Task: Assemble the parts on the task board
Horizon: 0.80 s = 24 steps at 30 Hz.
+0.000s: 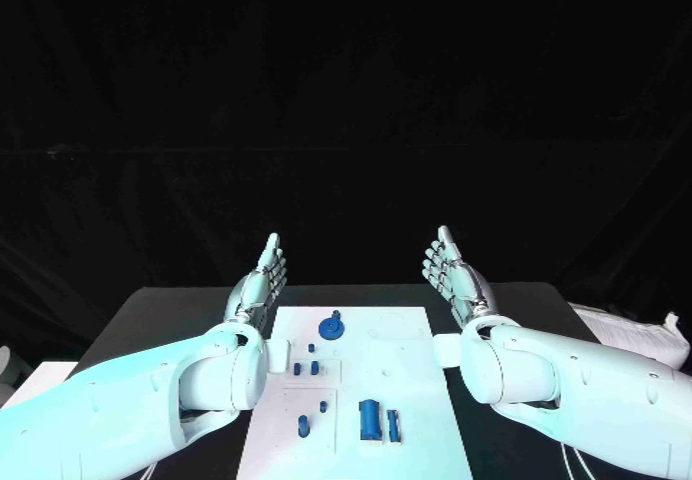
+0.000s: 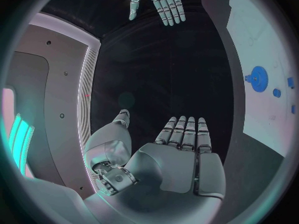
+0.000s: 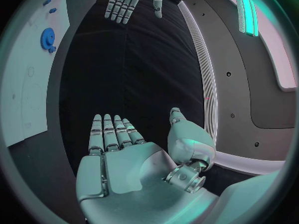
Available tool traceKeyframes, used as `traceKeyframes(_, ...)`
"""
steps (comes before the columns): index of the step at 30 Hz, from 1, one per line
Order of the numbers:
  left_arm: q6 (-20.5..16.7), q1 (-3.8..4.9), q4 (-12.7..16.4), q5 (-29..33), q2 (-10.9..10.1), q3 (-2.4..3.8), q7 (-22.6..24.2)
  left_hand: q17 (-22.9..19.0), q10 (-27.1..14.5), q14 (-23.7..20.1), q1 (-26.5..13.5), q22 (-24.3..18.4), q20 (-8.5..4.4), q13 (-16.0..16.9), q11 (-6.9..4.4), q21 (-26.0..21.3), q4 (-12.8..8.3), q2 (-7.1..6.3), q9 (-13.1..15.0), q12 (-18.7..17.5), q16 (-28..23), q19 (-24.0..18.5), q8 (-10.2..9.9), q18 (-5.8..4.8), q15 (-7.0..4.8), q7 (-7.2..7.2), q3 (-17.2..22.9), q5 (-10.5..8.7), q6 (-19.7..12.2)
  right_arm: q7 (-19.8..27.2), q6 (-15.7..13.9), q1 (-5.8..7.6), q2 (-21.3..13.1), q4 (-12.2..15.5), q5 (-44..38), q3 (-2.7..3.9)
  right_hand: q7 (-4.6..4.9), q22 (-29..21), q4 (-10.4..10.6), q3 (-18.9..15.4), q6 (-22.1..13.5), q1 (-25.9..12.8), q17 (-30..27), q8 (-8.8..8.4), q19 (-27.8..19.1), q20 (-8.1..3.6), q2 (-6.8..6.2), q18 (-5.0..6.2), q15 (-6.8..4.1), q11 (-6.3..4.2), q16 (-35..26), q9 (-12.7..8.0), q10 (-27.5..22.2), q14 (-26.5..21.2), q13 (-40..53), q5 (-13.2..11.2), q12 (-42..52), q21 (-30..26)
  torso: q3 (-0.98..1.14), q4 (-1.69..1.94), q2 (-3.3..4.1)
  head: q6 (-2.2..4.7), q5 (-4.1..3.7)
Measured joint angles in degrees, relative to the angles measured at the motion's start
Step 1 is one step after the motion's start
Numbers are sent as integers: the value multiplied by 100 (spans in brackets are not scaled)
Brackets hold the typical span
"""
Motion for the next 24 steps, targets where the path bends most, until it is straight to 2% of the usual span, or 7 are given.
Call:
traceKeyframes(1,-21,0,0,-12,0,0,6,0,-59,-54,-71,-54,-7,0,1,0,2,-1,0,0,-3,-47,0,-31,4,-3,-62,0,-57,7,-15,0,0,0,12,0,-2,0,17,-17,-50,-74,-3,-11,-56,1,1,-1,-1,-3,0,-2,-61,-64,0,0,0,0,1,1,0,0,0)
traceKeyframes(3,-60,0,0,-32,0,0,20,0,-190,-172,-228,-157,-23,0,5,0,3,1,0,0,-43,-151,0,-32,3,-7,-196,0,-176,21,-43,0,0,1,33,0,-7,0,1,-47,-162,-232,-8,-21,-184,-5,0,-89,-2,-2,0,-4,-194,-202,0,0,0,0,1,1,0,0,0)
traceKeyframes(17,-164,0,2,-89,-1,0,53,1,-754,-671,-883,-351,-46,1,-3,-22,2,1,2,0,-71,-577,0,-33,1,-21,-444,1,-671,61,-121,-1,0,2,91,0,-15,2,15,-94,-644,-921,-23,-22,-742,-13,-2,-88,-1,-13,0,-5,-764,-816,1,0,0,-23,1,2,-1,0,-1)
traceKeyframes(19,-169,-1,3,-92,-1,0,56,1,-1193,-1159,-1232,-368,-47,1,-4,-22,1,3,2,0,-71,-1051,1,-31,0,-17,-490,1,-1174,63,-124,-1,0,2,94,0,-21,2,-1,-110,-827,-1209,-23,-22,-955,-13,-2,-88,-1,-3,0,-5,-982,-1050,-1,0,0,-23,1,2,-1,0,-1)
traceKeyframes(20,-172,-1,3,-93,-1,0,56,1,-1377,-1273,-1481,-371,-47,1,-5,-22,1,7,2,0,-71,-1112,1,-31,-1,-19,-490,1,-1290,64,-126,-1,0,3,95,0,-20,1,-1,-110,-1120,-1319,-23,-22,-1173,-12,-1,-87,1,-2,0,-4,-1204,-1285,-2,0,0,-23,1,2,-1,0,-1)
traceKeyframes(22,-176,-1,3,-94,-1,0,58,1,-1471,-1329,-1748,-373,-47,2,-2,-22,1,3,2,0,-71,-1149,1,-32,1,-20,-490,1,-1346,65,-131,-1,0,3,98,0,-18,0,-1,-110,-1278,-1761,-22,-22,-1431,-21,-3,-87,-4,-9,0,-4,-1461,-1552,-3,0,0,-23,1,2,-1,0,-1)
traceKeyframes(24,-177,-1,3,-94,-1,0,58,1,-1471,-1328,-1758,-373,-47,2,-2,-22,1,3,3,0,-71,-1149,1,-32,1,-20,-490,1,-1346,66,-133,-1,0,3,100,0,-20,-2,-1,-110,-1293,-1821,-22,-22,-1458,-14,1,-87,-3,-5,0,-4,-1489,-1587,-3,0,0,-23,1,2,-1,0,-1)
